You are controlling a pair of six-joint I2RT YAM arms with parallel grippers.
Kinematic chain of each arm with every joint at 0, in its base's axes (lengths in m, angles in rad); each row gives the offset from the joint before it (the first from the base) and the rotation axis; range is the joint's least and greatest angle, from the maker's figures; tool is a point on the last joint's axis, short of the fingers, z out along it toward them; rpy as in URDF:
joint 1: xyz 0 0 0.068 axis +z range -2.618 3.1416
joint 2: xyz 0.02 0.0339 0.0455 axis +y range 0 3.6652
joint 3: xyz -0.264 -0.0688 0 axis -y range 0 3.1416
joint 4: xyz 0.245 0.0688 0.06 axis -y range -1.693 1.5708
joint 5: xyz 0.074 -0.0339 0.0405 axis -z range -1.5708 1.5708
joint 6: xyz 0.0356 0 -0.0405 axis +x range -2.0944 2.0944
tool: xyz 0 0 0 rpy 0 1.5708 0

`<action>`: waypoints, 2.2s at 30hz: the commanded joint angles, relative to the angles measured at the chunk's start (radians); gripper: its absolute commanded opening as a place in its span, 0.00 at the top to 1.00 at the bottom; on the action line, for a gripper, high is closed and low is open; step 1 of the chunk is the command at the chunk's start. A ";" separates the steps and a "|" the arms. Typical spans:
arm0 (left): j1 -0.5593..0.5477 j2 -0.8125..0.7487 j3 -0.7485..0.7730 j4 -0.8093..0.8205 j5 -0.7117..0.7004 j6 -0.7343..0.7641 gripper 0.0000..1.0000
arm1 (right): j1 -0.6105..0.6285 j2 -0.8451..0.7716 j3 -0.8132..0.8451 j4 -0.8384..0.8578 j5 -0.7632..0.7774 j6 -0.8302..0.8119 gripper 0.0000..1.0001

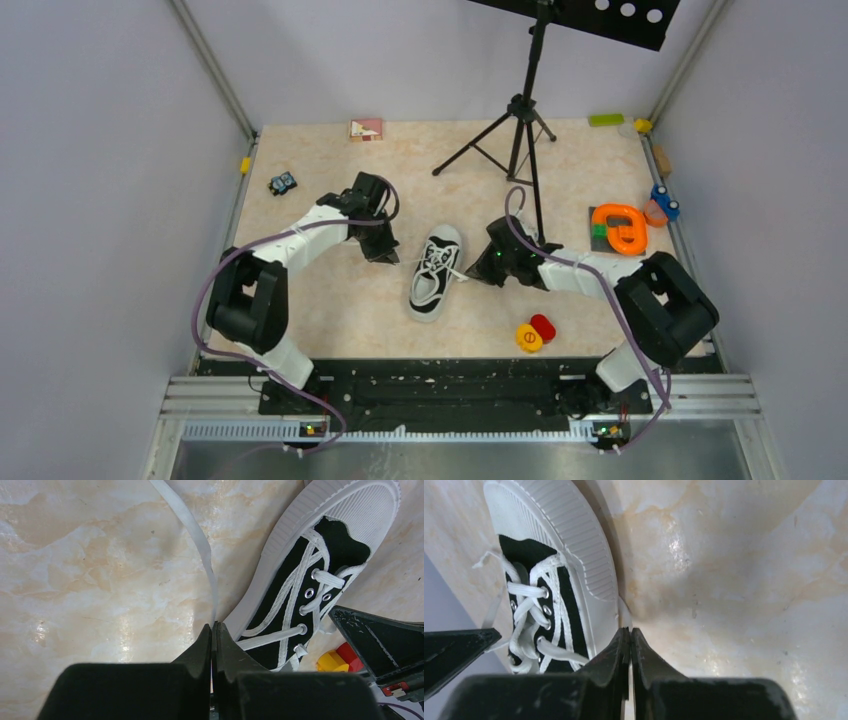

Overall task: Tie the shoes
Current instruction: Cross the shoelace with the shoelace.

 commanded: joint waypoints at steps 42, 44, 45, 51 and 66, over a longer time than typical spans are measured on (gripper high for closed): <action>0.011 0.045 0.031 -0.002 0.004 0.074 1.00 | 0.284 -0.123 0.269 -0.325 0.438 -0.271 0.33; 0.011 0.046 0.033 -0.002 0.004 0.077 1.00 | 0.264 -0.173 0.219 -0.323 0.450 -0.230 0.32; 0.011 0.044 0.033 -0.002 0.005 0.078 1.00 | 0.251 -0.195 0.190 -0.317 0.450 -0.210 0.32; 0.011 0.046 0.037 -0.001 0.009 0.078 1.00 | 0.206 -0.199 0.119 -0.330 0.427 -0.175 0.33; 0.011 0.050 0.037 -0.002 0.021 0.076 1.00 | 0.185 0.010 0.117 -0.249 0.307 -0.210 0.40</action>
